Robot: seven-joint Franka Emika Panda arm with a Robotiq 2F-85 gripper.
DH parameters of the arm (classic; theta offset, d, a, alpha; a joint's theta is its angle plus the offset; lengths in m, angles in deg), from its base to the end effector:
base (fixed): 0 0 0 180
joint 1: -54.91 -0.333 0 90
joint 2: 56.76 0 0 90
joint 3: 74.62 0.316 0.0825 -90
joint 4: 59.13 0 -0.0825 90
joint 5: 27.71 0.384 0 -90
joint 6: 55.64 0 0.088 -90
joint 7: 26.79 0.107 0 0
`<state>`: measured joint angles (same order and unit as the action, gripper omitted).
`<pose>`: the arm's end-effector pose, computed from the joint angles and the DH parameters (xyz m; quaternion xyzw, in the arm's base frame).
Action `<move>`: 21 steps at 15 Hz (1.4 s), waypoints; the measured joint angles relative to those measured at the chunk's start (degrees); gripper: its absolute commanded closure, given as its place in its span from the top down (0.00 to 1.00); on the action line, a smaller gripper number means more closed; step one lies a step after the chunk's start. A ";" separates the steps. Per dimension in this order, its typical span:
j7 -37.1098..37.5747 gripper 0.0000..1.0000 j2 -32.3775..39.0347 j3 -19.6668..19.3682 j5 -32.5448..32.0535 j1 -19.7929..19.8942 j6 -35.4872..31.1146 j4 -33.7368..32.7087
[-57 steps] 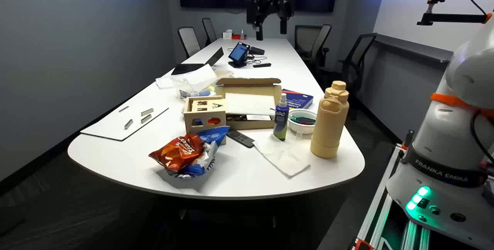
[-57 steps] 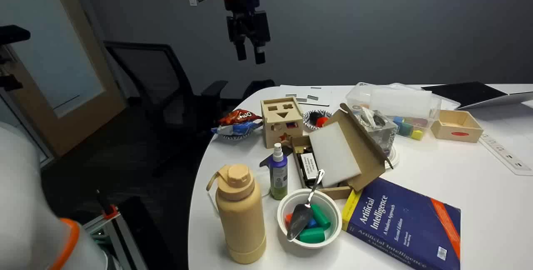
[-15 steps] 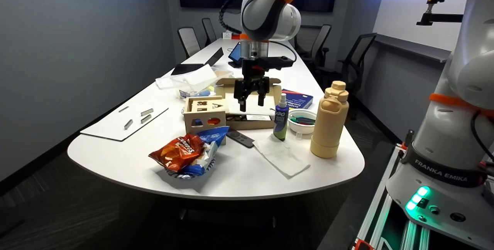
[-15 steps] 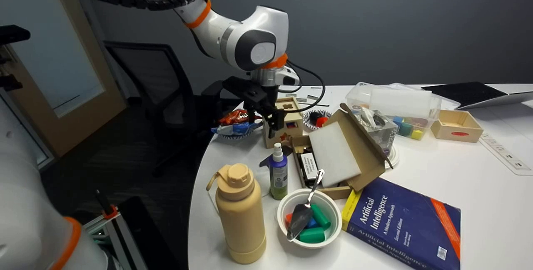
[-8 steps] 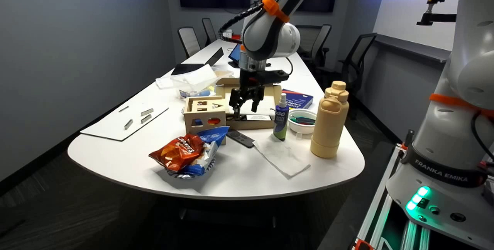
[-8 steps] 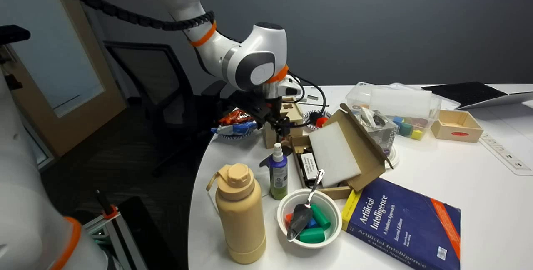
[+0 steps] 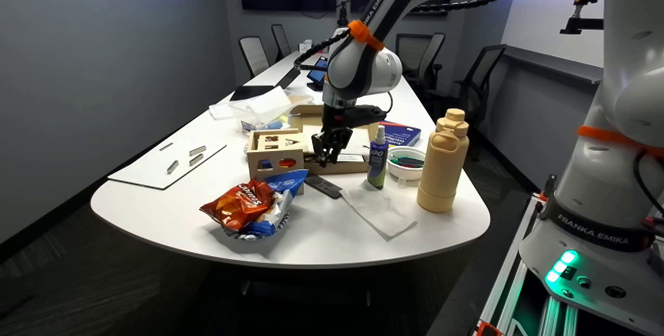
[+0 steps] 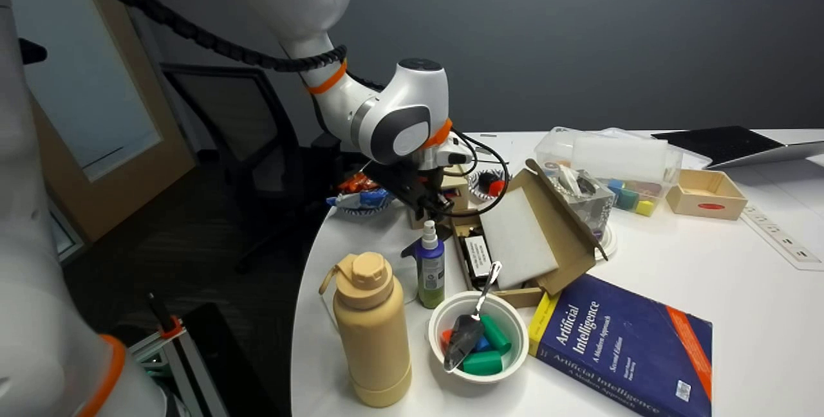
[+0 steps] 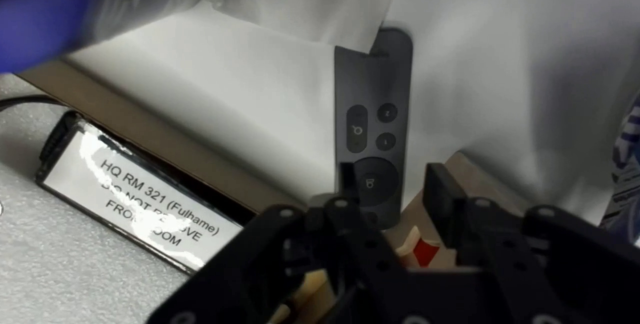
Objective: Press one button on the remote control.
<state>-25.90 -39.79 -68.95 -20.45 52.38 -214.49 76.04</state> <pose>0.5185 0.0704 0.2147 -0.9975 -0.0030 -0.0549 0.0450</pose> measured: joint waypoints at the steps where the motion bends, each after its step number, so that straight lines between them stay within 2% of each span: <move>1: 0.00 0.04 0.52 -0.07 -0.04 0.00 -0.24 -0.14; 2: 0.00 0.00 1.05 -0.13 -0.20 -0.01 -0.67 -0.21; 11: 0.05 0.00 5.03 -0.14 -0.87 -1.13 -2.99 -0.56; 21: 1.16 0.00 7.55 -0.50 -1.52 -2.91 -2.99 -4.41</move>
<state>-24.74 -32.24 -69.45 -21.97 49.47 -217.49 71.64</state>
